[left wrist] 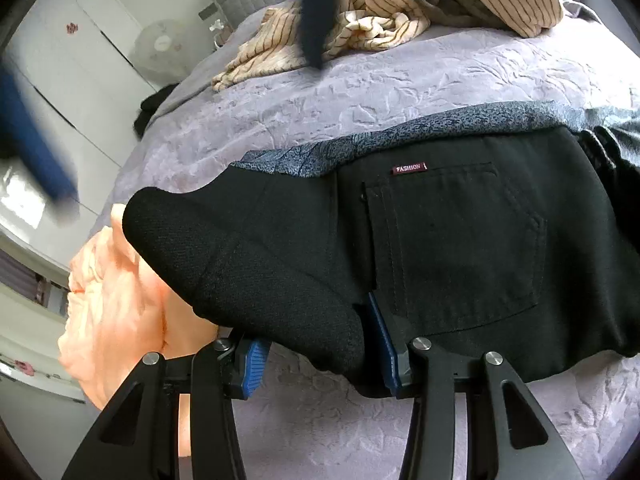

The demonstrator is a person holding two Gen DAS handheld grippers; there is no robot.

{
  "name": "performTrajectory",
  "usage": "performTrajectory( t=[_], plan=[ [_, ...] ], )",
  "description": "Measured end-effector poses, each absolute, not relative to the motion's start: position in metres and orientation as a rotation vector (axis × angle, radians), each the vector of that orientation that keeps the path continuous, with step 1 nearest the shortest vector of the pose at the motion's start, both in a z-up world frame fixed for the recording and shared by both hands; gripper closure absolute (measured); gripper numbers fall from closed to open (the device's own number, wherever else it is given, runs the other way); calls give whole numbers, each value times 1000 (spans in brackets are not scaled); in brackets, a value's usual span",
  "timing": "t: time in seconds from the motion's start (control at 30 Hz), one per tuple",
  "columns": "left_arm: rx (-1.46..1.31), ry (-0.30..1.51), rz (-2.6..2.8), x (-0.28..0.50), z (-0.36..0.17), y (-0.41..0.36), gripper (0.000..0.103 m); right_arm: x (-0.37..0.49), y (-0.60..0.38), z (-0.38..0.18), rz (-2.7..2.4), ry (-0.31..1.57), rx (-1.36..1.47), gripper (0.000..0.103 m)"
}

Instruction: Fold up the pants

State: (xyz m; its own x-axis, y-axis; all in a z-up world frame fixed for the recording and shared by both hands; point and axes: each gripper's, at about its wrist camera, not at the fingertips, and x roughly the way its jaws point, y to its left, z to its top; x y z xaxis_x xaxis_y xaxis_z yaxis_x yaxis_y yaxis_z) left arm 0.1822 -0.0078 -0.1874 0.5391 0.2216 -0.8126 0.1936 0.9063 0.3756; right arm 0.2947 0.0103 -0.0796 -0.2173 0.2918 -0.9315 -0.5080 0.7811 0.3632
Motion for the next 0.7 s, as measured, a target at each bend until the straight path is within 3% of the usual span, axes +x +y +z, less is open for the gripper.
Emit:
performTrajectory(
  t=[0.2, 0.23, 0.27, 0.37, 0.7],
  plan=[
    [438, 1002, 22, 181, -186, -8, 56, 299, 57, -125, 723, 1763, -277, 18],
    [438, 1004, 22, 180, -186, -8, 56, 300, 56, -133, 718, 1796, -252, 41],
    [443, 1009, 23, 181, -186, -9, 56, 302, 52, -139, 727, 1822, -207, 72],
    [460, 985, 10, 179, -176, -14, 56, 303, 36, -132, 736, 1796, -135, 80],
    [457, 783, -164, 166, -82, -78, 56, 289, -109, -43, 825, 1534, 297, 81]
  ],
)
